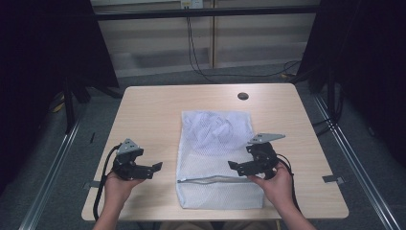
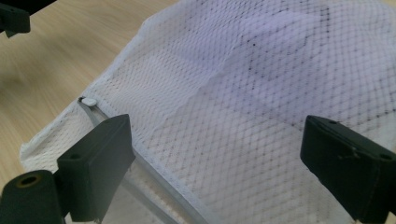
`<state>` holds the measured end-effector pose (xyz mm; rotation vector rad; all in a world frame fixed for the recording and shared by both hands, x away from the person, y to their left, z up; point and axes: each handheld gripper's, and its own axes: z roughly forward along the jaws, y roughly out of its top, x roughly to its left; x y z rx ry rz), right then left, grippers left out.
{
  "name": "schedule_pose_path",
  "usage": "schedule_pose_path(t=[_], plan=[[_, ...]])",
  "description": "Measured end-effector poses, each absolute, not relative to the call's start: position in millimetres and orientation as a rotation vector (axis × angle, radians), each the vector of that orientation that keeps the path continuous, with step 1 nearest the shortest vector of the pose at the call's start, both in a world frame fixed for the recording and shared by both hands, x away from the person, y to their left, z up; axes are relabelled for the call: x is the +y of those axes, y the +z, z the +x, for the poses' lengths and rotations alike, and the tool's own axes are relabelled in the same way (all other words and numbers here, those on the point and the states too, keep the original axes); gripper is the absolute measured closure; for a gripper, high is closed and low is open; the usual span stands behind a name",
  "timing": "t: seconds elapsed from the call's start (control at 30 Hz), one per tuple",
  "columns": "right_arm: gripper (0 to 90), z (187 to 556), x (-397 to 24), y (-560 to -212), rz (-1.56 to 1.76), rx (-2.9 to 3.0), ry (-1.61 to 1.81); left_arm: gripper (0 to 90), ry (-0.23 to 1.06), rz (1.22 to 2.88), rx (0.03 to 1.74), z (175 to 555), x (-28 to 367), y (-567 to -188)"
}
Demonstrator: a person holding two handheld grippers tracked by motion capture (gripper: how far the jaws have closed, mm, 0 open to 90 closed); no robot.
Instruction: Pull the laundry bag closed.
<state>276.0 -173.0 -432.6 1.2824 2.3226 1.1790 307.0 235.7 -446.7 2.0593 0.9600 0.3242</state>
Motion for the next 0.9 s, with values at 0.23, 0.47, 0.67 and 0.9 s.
schedule_pose_path(t=[0.23, 0.47, 0.67, 0.9], plan=[[9.7, 280.1, -160.2, -433.5, 1.293, 2.345, 1.176, 7.0, 0.313, 2.055, 0.959, 306.9, 238.9, -446.4], [10.1, 283.5, -147.4, -433.4, 1.293, 2.362, 1.189, 7.3, 0.307, 2.053, 0.958, 306.0, 239.9, -445.5], [10.5, 285.6, -133.8, -436.4, 1.304, 2.392, 1.202, 7.5, 0.311, 2.053, 0.959, 305.6, 240.8, -444.6], [10.8, 288.3, -119.9, -440.0, 1.292, 2.42, 1.214, 7.6, 0.306, 2.049, 0.96, 305.5, 241.9, -444.4]])
